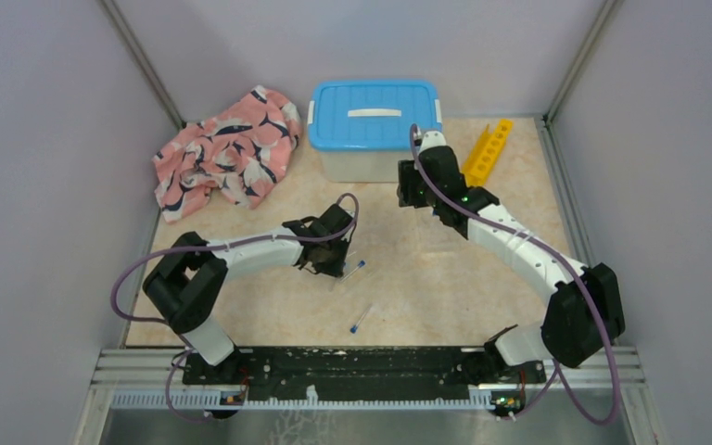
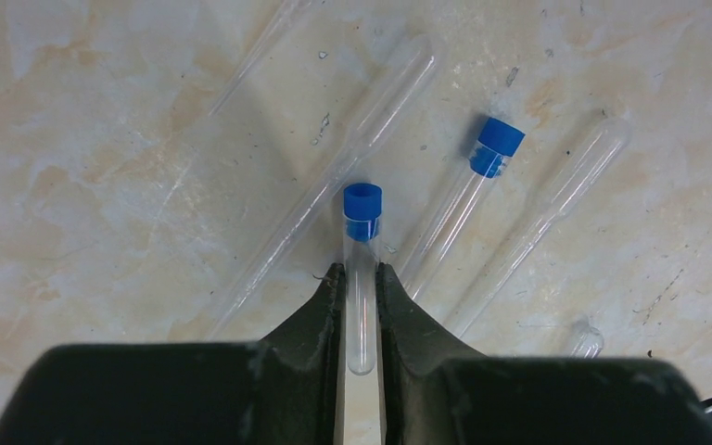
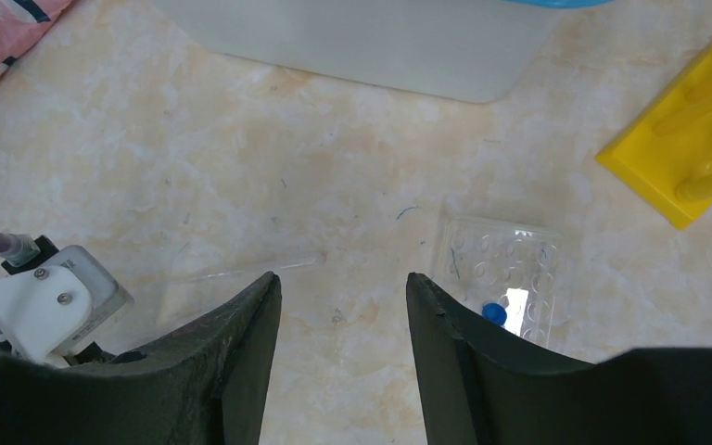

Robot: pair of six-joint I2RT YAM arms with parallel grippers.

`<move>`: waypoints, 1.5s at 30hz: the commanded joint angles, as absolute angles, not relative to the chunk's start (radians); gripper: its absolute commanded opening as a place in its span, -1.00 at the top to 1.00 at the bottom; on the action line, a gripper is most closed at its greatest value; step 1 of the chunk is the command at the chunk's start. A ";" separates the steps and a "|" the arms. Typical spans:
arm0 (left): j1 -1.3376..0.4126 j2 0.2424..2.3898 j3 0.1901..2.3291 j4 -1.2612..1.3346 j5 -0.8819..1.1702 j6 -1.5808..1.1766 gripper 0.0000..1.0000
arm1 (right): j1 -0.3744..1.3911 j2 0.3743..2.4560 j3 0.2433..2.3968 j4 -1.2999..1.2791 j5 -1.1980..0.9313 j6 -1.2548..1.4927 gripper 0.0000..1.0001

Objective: Organize the chemistry lab equipment
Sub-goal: Pick up the test tube at the center of the board.

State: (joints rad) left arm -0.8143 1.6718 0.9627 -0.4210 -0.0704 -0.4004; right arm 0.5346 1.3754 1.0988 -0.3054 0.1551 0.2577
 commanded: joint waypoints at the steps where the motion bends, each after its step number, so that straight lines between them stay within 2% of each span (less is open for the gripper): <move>1: -0.822 1.654 0.938 -0.413 -0.110 -0.407 0.82 | 0.549 1.325 1.105 -0.266 0.150 0.269 -0.05; 10: -0.822 1.525 1.033 -0.416 -0.205 -0.366 0.84 | 0.551 1.252 1.084 -0.269 0.080 0.318 -0.03; 17: -0.823 1.433 1.051 -0.265 -0.203 -0.261 0.90 | 0.551 1.197 1.067 -0.283 -0.014 0.348 0.00; 26: -0.825 1.388 0.993 -0.059 -0.037 -0.095 0.94 | 0.552 1.156 1.062 -0.314 -0.171 0.371 0.02; 32: -0.844 1.388 0.993 -0.045 0.081 0.004 0.95 | 0.552 1.149 1.040 -0.308 -0.264 0.393 0.01; 45: -0.878 1.382 1.017 -0.035 0.133 0.150 0.99 | 0.561 1.160 1.008 -0.304 -0.323 0.405 0.01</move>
State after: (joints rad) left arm -0.8661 1.4097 1.0023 -0.0681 0.1013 0.0917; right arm 0.5510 1.1809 1.0077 -0.3386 -0.2897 0.3958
